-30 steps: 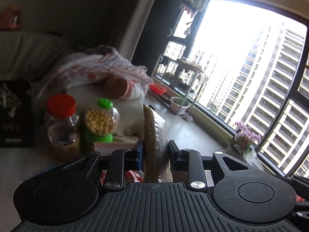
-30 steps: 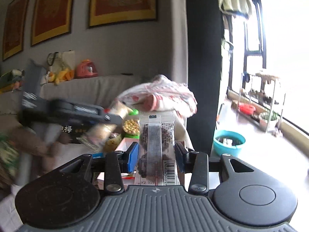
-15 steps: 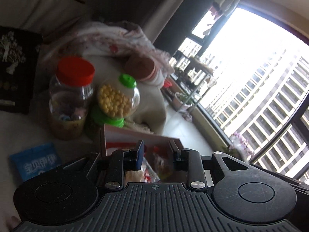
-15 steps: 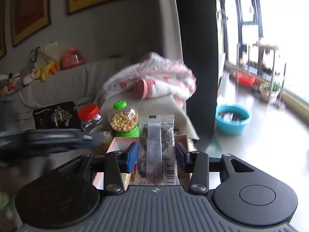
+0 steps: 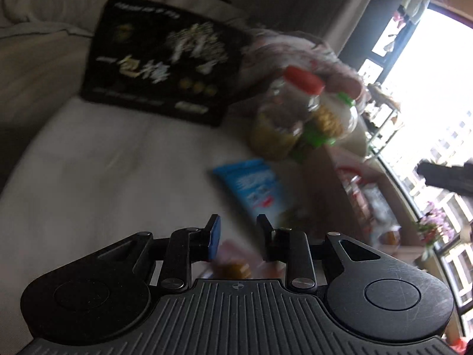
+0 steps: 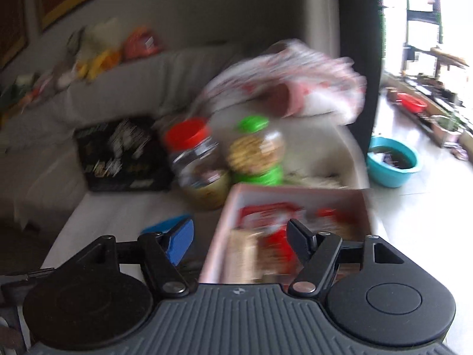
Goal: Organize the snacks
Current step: 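Grasp the blue seaweed packet with the right tool while left reaches the yellow-cake packet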
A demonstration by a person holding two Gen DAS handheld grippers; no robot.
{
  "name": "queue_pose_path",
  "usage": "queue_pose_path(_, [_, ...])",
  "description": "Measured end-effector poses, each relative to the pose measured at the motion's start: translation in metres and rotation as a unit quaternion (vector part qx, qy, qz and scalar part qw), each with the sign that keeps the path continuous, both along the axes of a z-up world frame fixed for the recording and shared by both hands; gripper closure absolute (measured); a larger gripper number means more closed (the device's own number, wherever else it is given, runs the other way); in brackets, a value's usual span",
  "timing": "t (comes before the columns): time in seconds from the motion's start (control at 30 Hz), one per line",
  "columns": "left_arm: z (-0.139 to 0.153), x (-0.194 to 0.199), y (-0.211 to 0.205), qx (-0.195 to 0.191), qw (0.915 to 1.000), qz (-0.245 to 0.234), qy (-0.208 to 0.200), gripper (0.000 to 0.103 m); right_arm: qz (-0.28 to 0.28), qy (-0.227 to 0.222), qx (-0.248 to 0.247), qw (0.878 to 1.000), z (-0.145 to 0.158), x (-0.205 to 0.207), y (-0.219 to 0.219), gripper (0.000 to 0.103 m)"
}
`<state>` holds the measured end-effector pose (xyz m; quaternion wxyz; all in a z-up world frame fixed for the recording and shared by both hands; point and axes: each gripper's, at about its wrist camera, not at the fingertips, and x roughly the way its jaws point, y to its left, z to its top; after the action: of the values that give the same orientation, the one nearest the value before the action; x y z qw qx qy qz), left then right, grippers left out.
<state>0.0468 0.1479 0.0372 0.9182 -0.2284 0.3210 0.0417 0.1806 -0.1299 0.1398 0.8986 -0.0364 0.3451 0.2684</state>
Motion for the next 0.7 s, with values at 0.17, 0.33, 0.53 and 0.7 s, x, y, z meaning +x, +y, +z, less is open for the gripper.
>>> queue_pose_path(0.17, [-0.011,-0.027,0.009,-0.017,0.9998,0.006,0.009,0.073,0.061,0.053,-0.052,0.995,-0.036,0.012,0.093,0.031])
queue_pose_path(0.33, [-0.017,-0.052,0.024,-0.059,0.9982,0.004,0.011,0.073,0.064,0.09,-0.123,0.986,-0.081,0.048,0.167,0.031])
queue_pose_path(0.53, [-0.032,-0.073,0.038,-0.095,0.9954,0.007,0.009,0.073,0.033,0.113,-0.147,0.982,-0.109,0.077,0.194,0.018])
queue_pose_path(0.7, [-0.041,-0.076,0.046,-0.118,0.993,0.01,0.005,0.073,0.048,0.161,-0.099,0.981,-0.114,0.056,0.178,0.018])
